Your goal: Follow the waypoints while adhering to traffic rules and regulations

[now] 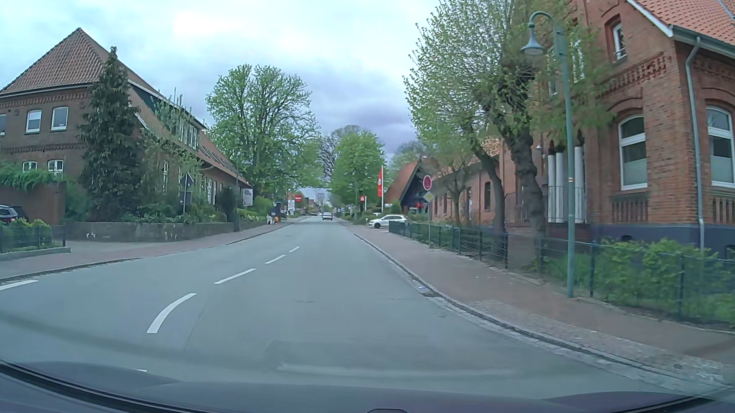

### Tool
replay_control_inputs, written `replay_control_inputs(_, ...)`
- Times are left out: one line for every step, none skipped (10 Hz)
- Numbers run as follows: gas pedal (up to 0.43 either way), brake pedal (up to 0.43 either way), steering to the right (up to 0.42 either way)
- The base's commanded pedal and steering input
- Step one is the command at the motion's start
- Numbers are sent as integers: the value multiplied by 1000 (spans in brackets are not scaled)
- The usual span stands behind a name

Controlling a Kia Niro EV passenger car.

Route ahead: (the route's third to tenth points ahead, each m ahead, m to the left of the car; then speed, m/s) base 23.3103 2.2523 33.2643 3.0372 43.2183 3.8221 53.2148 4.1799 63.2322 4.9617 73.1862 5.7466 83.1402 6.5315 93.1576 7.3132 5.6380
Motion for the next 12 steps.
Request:
replay_control_inputs(248,0,-61)
replay_control_inputs(248,0,-33)
replay_control_inputs(248,0,-15)
replay_control_inputs(248,0,-12)
replay_control_inputs(248,0,-8)
replay_control_inputs(248,0,-2)
replay_control_inputs(248,0,-1)
replay_control_inputs(248,0,-3)
replay_control_inputs(240,0,-3)
replay_control_inputs(189,0,-3)
replay_control_inputs(177,0,-4)
replay_control_inputs(177,0,-4)
